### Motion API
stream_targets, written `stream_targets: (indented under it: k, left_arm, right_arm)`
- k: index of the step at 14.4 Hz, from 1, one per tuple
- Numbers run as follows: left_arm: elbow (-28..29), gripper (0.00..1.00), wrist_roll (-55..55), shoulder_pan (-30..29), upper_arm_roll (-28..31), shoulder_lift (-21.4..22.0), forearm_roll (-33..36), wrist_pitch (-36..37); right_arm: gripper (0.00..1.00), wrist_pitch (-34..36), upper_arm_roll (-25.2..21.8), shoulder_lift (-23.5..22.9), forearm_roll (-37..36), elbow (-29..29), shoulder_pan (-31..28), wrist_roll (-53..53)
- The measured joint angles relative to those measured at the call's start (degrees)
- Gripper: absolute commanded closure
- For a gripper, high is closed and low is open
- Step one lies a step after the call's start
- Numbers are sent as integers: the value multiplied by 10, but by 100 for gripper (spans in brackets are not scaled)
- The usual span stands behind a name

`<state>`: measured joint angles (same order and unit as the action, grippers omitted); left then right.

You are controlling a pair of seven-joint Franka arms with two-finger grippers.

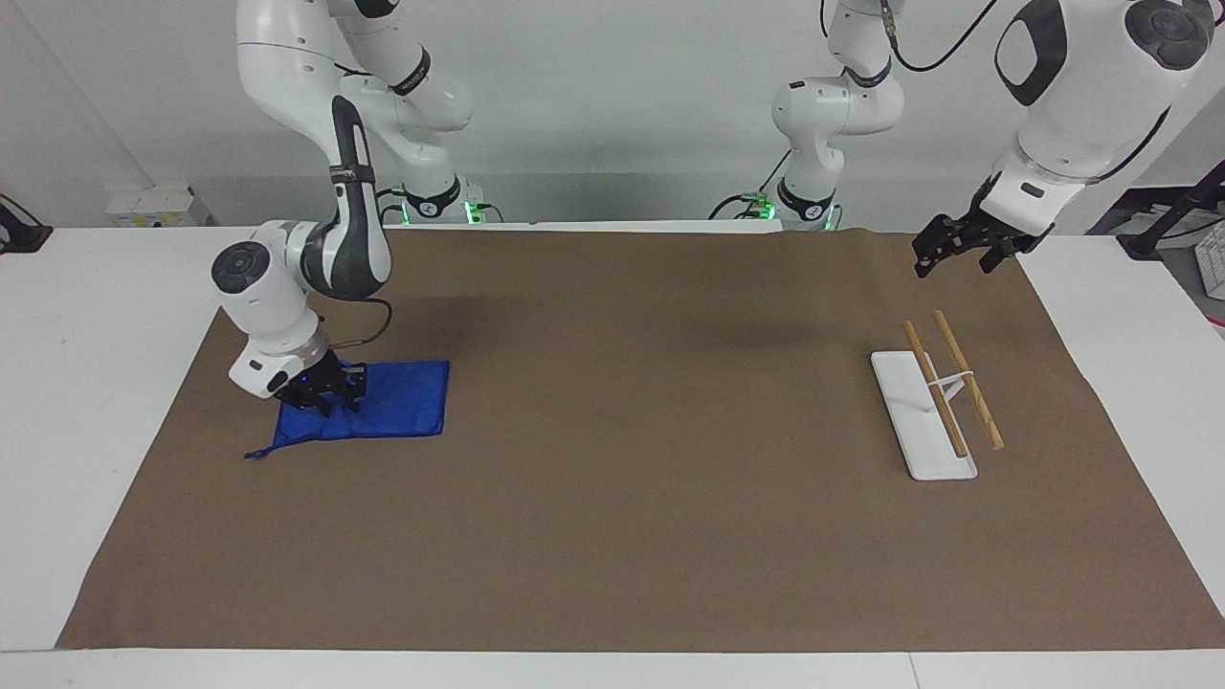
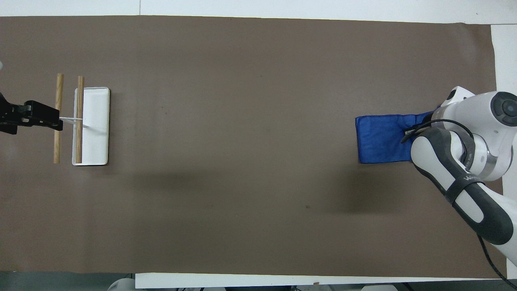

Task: Right arm passes towel to left arm to hang
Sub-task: 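Grasp the blue towel edge with the right gripper, then lift the towel with the right gripper while the left gripper approaches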

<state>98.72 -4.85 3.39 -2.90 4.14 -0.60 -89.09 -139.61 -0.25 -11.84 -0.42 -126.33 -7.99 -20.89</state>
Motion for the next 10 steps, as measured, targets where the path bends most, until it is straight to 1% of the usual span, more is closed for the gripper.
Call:
stream_targets:
  k: [4, 5, 7, 8, 10]
  left_arm:
    - [0, 0, -5, 0, 0, 1, 0, 0]
    - [0, 0, -9, 1, -1, 1, -1, -1]
    - [0, 0, -22, 4, -3, 1, -2, -1]
    - [0, 0, -40, 6, -3, 1, -3, -1]
    - [0, 0, -98, 7, -3, 2, -18, -4]
  right_arm:
    - [100, 3, 0, 0, 0, 3, -2, 1]
    - [100, 16, 0, 1, 1, 8, -2, 11]
    - [100, 83, 11, 10, 1, 38, -2, 76]
    - [100, 123, 26, 18, 1, 57, -1, 122]
    - [100, 197, 69, 40, 1, 91, 2, 251]
